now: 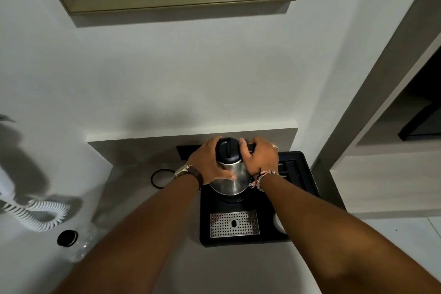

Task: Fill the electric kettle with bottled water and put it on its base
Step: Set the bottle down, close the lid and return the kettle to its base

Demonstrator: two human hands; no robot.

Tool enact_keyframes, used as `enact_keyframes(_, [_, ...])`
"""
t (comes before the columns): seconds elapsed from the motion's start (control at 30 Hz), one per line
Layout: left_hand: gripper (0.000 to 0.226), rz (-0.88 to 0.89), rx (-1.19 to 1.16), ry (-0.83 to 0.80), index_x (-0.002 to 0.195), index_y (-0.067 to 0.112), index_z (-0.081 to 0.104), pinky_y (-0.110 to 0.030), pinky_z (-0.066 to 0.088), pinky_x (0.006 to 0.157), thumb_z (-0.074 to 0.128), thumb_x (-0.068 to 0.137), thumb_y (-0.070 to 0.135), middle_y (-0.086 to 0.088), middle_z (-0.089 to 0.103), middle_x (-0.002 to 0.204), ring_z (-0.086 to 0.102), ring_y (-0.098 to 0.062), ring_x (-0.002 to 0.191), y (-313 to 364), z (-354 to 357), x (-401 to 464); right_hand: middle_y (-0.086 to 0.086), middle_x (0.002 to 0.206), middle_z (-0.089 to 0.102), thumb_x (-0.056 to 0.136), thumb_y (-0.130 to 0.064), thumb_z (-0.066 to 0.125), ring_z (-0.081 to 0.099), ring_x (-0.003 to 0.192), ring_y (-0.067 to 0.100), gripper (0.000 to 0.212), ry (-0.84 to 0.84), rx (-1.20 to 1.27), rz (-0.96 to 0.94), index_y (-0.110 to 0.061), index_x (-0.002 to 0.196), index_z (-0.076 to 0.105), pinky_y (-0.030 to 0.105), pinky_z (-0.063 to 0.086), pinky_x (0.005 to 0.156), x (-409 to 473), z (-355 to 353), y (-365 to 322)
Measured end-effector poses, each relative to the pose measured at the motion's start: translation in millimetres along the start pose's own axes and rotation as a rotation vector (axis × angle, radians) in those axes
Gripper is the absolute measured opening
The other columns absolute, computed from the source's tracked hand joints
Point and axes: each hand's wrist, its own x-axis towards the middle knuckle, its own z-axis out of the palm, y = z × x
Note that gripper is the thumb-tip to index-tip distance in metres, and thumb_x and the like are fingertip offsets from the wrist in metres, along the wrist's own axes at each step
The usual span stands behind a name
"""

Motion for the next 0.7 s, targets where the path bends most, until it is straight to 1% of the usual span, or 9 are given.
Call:
enact_keyframes(0.07, [0.135, -0.001, -0.018, 0.003, 0.154, 0.028, 0.032, -0.034, 0.042, 0.108, 0.097, 0.041, 0.063, 0.005, 0.049, 0.148, 0.051, -0.018, 0.131, 0.6, 1.5, 1.4, -0.013, 0.062, 0.05, 0.092, -0.065, 0.047, 0.054, 0.07, 0.026, 0.04, -0.003, -0.005, -0.007, -0.029, 0.074, 0.049, 0.034, 0.037, 0.074, 4.0, -0.7, 0.8])
enact_keyframes(0.17, [0.132, 0.005, -0.027, 0.013, 0.151, 0.031, 0.035, -0.04, 0.048, 0.107, 0.096, 0.039, 0.065, 0.007, 0.052, 0.144, 0.055, -0.016, 0.126, 1.1, 4.3, 1.3, -0.015, 0.06, 0.045, 0.091, -0.065, 0.047, 0.05, 0.068, 0.025, 0.039, -0.005, -0.017, -0.017, -0.03, 0.074, 0.046, 0.033, 0.034, 0.073, 4.5, -2.0, 2.0])
enact_keyframes(0.23, [0.131, 0.02, -0.016, 0.011, 0.15, 0.034, 0.033, -0.036, 0.048, 0.103, 0.094, 0.038, 0.068, 0.008, 0.054, 0.143, 0.056, -0.016, 0.124, 2.4, 5.1, 0.2, -0.014, 0.063, 0.047, 0.091, -0.063, 0.047, 0.048, 0.066, 0.022, 0.038, 0.012, -0.013, -0.012, -0.029, 0.075, 0.047, 0.032, 0.034, 0.072, 0.1, -4.7, 5.3])
enact_keyframes(0.3, [0.131, 0.034, -0.006, 0.003, 0.148, 0.037, 0.031, -0.028, 0.045, 0.097, 0.092, 0.037, 0.07, 0.008, 0.054, 0.142, 0.057, -0.015, 0.122, 3.5, 4.8, -1.3, -0.008, 0.067, 0.053, 0.091, -0.062, 0.048, 0.048, 0.065, 0.021, 0.04, 0.026, -0.026, -0.004, -0.026, 0.074, 0.049, 0.033, 0.035, 0.071, -5.8, -7.0, 8.3])
enact_keyframes(0.33, [0.132, 0.044, 0.002, -0.003, 0.148, 0.037, 0.03, -0.026, 0.043, 0.095, 0.092, 0.037, 0.071, 0.008, 0.053, 0.143, 0.057, -0.016, 0.123, 3.8, 4.8, -2.2, -0.006, 0.068, 0.055, 0.091, -0.062, 0.048, 0.05, 0.064, 0.022, 0.042, 0.03, -0.031, 0.008, -0.024, 0.074, 0.051, 0.032, 0.035, 0.069, -8.7, -7.8, 9.6])
enact_keyframes(0.4, [0.134, 0.066, 0.027, -0.013, 0.149, 0.035, 0.029, -0.026, 0.042, 0.096, 0.091, 0.036, 0.072, 0.006, 0.052, 0.145, 0.056, -0.017, 0.124, 3.3, 6.5, -3.2, -0.003, 0.07, 0.058, 0.09, -0.064, 0.048, 0.051, 0.066, 0.023, 0.045, 0.037, -0.025, 0.034, -0.022, 0.075, 0.054, 0.031, 0.035, 0.066, -13.3, -9.2, 10.9])
enact_keyframes(0.53, [0.131, 0.095, 0.066, 0.009, 0.147, 0.031, 0.034, -0.026, 0.042, 0.094, 0.091, 0.037, 0.071, 0.005, 0.052, 0.143, 0.057, -0.017, 0.122, -1.7, 6.5, -7.3, -0.002, 0.071, 0.062, 0.089, -0.065, 0.049, 0.054, 0.067, 0.023, 0.042, 0.035, -0.004, 0.032, -0.025, 0.077, 0.053, 0.032, 0.039, 0.068, -19.4, -10.2, 8.2])
enact_keyframes(0.6, [0.129, 0.1, 0.076, 0.017, 0.146, 0.03, 0.036, -0.026, 0.043, 0.093, 0.092, 0.038, 0.07, 0.006, 0.053, 0.141, 0.058, -0.016, 0.121, -6.4, 5.4, -9.3, -0.001, 0.071, 0.063, 0.089, -0.065, 0.049, 0.056, 0.067, 0.024, 0.045, 0.021, -0.01, 0.026, -0.023, 0.076, 0.055, 0.032, 0.041, 0.067, -20.9, -7.6, 3.9])
enact_keyframes(0.7, [0.127, 0.085, 0.056, 0.018, 0.145, 0.033, 0.035, -0.027, 0.045, 0.093, 0.094, 0.037, 0.068, 0.007, 0.053, 0.139, 0.058, -0.015, 0.119, -12.2, 4.9, -13.0, -0.005, 0.068, 0.059, 0.089, -0.066, 0.048, 0.053, 0.064, 0.021, 0.043, 0.011, -0.026, 0.008, -0.025, 0.075, 0.053, 0.031, 0.038, 0.064, -22.1, -6.2, -2.5])
